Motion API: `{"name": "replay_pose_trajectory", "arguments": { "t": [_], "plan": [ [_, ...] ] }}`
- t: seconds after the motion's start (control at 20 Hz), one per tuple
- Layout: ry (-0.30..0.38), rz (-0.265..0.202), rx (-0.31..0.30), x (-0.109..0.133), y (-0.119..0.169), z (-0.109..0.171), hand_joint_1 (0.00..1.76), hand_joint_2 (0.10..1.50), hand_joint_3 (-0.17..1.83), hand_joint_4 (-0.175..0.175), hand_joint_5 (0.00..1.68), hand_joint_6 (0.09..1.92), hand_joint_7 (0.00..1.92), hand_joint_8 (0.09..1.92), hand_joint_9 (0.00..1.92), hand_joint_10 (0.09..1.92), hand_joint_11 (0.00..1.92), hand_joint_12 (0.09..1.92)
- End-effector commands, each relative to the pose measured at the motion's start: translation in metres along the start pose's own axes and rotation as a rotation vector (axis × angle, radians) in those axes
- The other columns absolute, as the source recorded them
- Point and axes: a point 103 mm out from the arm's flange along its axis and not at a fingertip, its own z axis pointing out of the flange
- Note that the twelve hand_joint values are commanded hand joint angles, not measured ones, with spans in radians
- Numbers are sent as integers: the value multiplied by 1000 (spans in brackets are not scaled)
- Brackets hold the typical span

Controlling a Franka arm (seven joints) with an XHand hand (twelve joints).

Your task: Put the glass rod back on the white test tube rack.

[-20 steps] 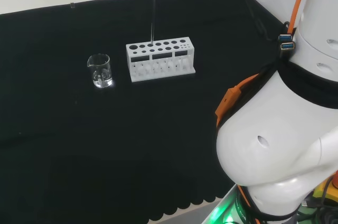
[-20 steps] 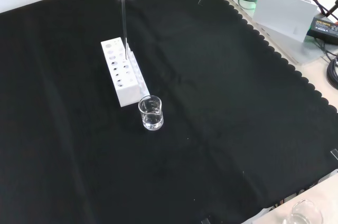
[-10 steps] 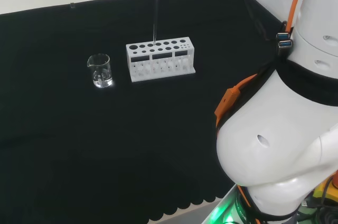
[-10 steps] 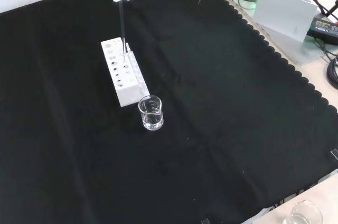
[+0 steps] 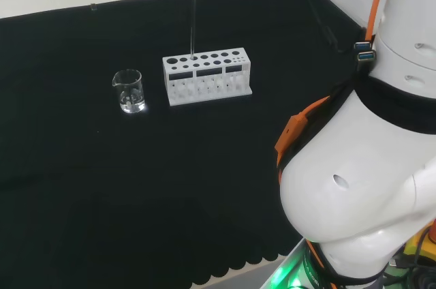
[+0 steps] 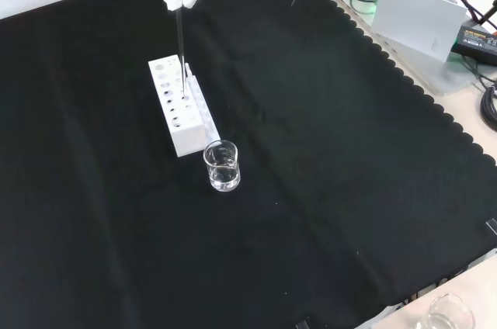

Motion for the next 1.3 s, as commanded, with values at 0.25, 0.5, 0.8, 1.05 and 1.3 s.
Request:
{"name": "replay_pose_trajectory", "arguments": {
  "t": [0.25,0.5,0.8,1.05,1.3],
  "plan": [
    [-7,4,3,-5,-1,-1,1325,1020,-175,-122,1484,87,1539,207,1794,274,1601,610],
    [-16,1,3,-2,-5,-3,1325,1019,-175,-122,1484,87,1540,206,1794,274,1601,611],
    [-13,-2,10,2,-6,2,1325,1019,-175,-122,1484,87,1540,205,1795,273,1600,611],
    [-14,-5,15,5,-2,7,1325,1019,-175,-122,1484,87,1541,204,1795,272,1600,611],
    [-14,3,16,-1,-4,9,1325,1019,-175,-122,1484,87,1541,204,1796,271,1600,611]
  ]
}}
